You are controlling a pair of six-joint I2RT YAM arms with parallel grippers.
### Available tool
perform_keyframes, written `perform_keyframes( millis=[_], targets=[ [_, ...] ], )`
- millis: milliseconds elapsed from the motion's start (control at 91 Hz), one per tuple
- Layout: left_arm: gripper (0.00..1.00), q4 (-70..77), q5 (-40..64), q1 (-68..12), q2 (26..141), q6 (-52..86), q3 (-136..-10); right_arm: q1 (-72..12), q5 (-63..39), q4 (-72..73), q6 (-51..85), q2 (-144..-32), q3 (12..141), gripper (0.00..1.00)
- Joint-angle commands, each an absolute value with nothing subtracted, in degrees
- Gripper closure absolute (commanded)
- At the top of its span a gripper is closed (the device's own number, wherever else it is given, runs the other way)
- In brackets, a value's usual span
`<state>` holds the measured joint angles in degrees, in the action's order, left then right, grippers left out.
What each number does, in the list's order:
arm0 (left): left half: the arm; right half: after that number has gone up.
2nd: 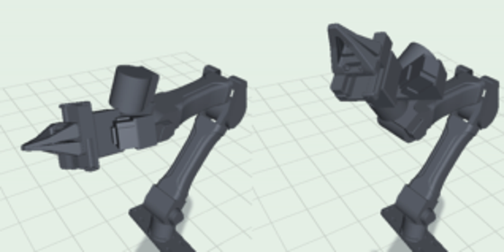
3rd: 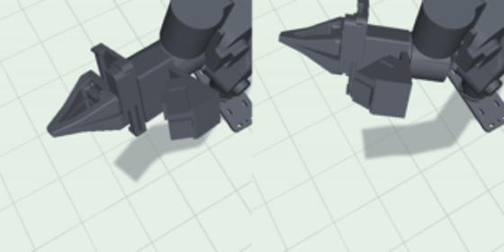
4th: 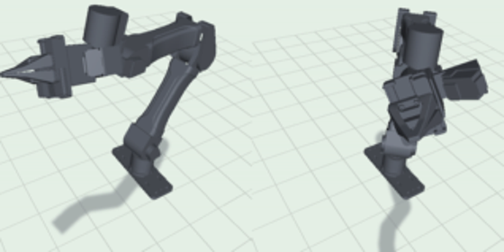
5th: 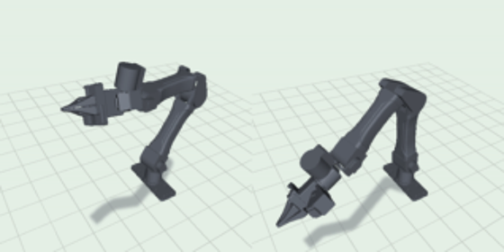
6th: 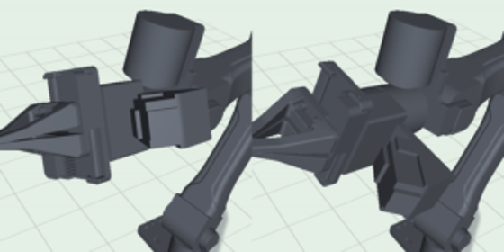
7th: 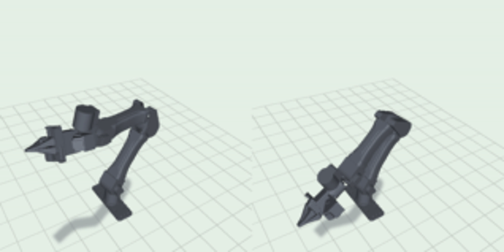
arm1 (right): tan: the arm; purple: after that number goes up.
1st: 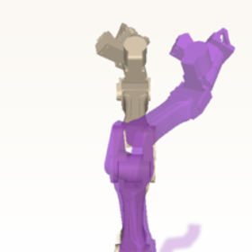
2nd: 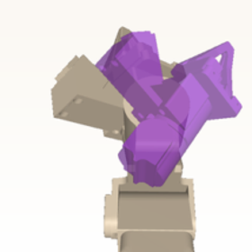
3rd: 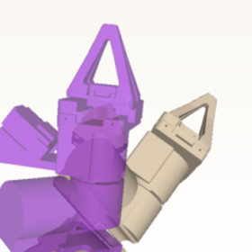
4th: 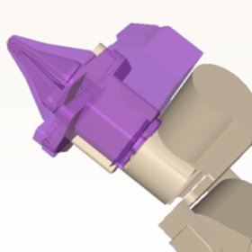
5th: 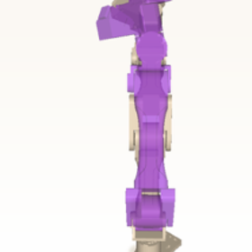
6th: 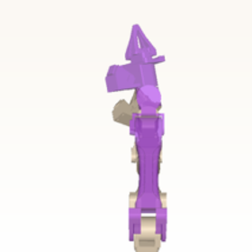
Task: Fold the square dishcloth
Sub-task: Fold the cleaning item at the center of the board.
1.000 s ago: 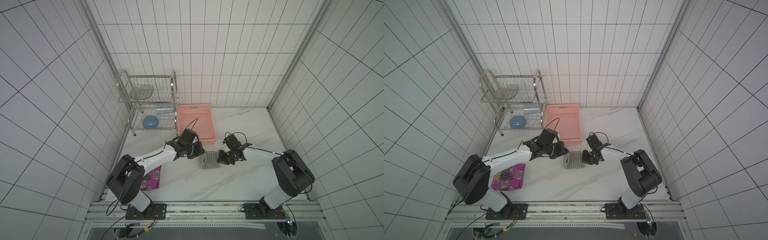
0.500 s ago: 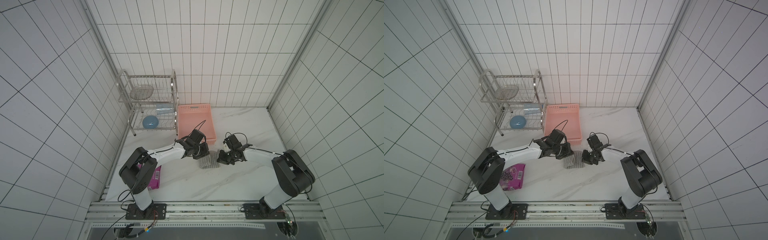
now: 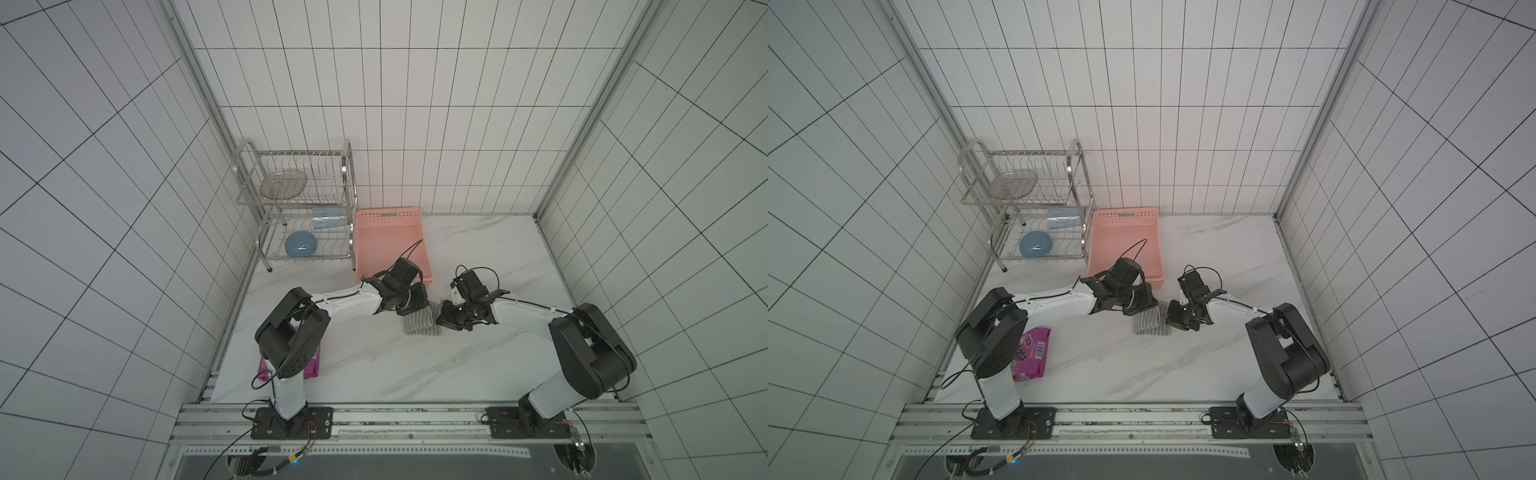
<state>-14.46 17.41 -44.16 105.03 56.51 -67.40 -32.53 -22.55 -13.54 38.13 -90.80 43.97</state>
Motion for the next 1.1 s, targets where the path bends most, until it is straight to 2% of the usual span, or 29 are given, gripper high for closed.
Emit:
perform_keyframes(
  millis=[0,132,880,1088],
  targets=[
    [1.0,-13.51,16.3,-44.46,106.0,55.59,-69.07,-31.29,-21.16,-14.93,38.1,-89.11,42.77,0.85],
    [1.0,-13.45,16.64,-44.86,107.03,55.2,-70.02,-29.76,-21.35,-14.81,38.15,-88.5,42.41,0.88],
    [1.0,-8.91,17.99,-47.46,114.5,54.93,-75.38,-28.21,-22.97,-14.06,37.41,-89.95,42.67,0.89],
    [0.79,-8.32,18.61,-47.53,115.79,54.59,-75.18,-28.21,-22.01,-14.98,37.16,-88.9,42.78,0.88]
  ],
)
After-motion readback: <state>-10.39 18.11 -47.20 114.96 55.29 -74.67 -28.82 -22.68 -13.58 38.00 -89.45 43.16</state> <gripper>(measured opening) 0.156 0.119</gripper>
